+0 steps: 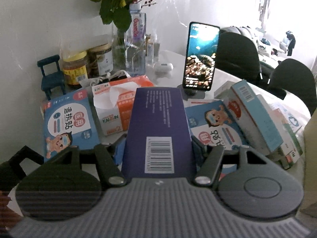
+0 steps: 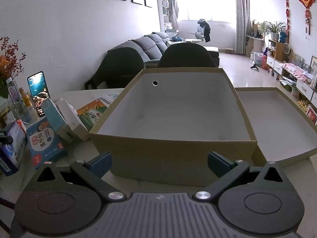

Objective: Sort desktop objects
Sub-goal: 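Lift the purple box with the left tool toward the cardboard box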

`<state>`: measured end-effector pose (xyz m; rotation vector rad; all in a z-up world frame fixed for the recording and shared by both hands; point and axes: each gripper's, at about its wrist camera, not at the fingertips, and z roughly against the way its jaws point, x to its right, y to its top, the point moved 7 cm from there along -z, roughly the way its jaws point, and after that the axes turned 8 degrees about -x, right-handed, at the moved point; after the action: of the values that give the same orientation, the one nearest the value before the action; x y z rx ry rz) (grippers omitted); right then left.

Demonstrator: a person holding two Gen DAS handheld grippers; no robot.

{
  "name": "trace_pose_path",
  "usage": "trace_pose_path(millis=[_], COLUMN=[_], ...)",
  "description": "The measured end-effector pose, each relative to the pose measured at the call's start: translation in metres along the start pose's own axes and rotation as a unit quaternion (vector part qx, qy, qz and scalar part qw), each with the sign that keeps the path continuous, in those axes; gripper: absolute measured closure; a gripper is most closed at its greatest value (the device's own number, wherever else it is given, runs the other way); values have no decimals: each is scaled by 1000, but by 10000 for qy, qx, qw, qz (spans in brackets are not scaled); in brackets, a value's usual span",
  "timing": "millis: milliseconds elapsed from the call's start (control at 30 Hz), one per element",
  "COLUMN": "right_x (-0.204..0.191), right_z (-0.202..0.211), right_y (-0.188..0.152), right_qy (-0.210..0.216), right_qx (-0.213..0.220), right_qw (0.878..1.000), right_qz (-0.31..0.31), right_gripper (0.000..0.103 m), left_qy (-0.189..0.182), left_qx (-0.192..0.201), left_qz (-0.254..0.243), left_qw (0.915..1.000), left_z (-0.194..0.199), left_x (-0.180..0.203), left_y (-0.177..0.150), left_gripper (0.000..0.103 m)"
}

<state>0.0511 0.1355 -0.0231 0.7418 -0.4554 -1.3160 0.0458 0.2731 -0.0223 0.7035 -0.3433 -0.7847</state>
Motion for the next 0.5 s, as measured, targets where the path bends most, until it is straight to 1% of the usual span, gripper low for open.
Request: trace_pose_path(millis=[133, 300, 400, 500], right_x=[-3, -4, -5, -5], right_z=[1, 2, 3, 3], right_y=[0, 0, 0, 0], right_qy=[6, -2, -4, 3], right_qx=[7, 19, 24, 31], right_qw=[10000, 10000, 10000, 10000], right_qz=[29, 33, 34, 38], right_gripper=[0, 0, 0, 0], left_qy=[-74, -66, -207, -246], left_qx=[49, 158, 187, 264], left_qz=[-37, -80, -37, -97], left_qw=[10000, 9998, 9996, 9993], left_z=[6, 14, 20, 26], left_x=[4, 8, 9, 14], left_y=[0, 0, 1, 3], left_gripper=[40, 40, 40, 40])
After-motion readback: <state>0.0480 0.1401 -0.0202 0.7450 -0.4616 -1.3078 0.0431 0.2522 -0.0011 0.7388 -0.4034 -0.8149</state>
